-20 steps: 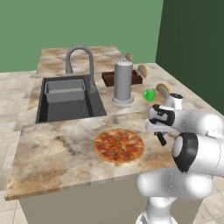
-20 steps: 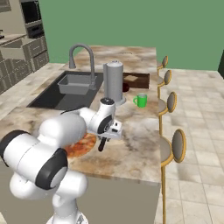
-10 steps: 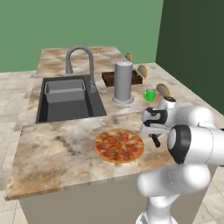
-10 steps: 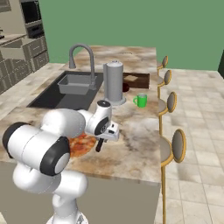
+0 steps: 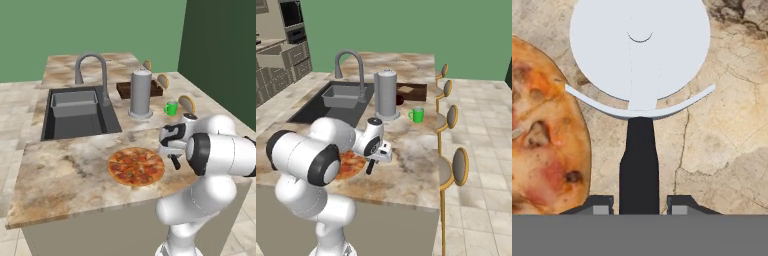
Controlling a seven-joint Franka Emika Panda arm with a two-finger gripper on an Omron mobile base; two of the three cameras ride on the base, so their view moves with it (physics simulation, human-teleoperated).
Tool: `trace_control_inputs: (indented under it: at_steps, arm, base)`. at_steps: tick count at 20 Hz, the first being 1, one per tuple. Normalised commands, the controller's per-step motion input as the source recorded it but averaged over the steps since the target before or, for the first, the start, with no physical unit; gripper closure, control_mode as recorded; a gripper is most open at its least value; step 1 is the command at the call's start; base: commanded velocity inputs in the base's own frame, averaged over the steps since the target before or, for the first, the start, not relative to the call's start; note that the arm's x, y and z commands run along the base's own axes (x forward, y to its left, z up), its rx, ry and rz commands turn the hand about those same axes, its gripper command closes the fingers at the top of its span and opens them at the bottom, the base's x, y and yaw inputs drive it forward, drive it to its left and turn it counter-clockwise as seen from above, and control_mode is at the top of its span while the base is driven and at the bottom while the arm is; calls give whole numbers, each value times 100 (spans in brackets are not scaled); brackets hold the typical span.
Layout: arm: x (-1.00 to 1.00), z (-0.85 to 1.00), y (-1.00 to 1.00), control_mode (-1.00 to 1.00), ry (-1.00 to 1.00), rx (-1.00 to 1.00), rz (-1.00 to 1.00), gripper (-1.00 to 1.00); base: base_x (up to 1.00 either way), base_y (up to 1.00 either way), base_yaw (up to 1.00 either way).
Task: Take the pizza cutter from the drawer on the right and place it on the dining counter for cutting.
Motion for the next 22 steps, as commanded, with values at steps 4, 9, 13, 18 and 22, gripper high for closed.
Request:
trace_control_inputs:
  at_steps: [4, 9, 13, 18, 22]
  arm:
    - [14, -14, 0, -100, 0, 0, 0, 100]
    - [5, -8, 0, -100, 0, 0, 0, 100]
    - [5, -12, 0, -100, 0, 0, 0, -100]
    - [1, -2, 0, -100, 0, 0, 0, -100]
    - [0, 0, 0, -100, 0, 0, 0, -100]
  base:
    - [0, 0, 0]
    - [0, 0, 0]
    - [0, 0, 0]
    - [0, 0, 0]
    - [0, 0, 0]
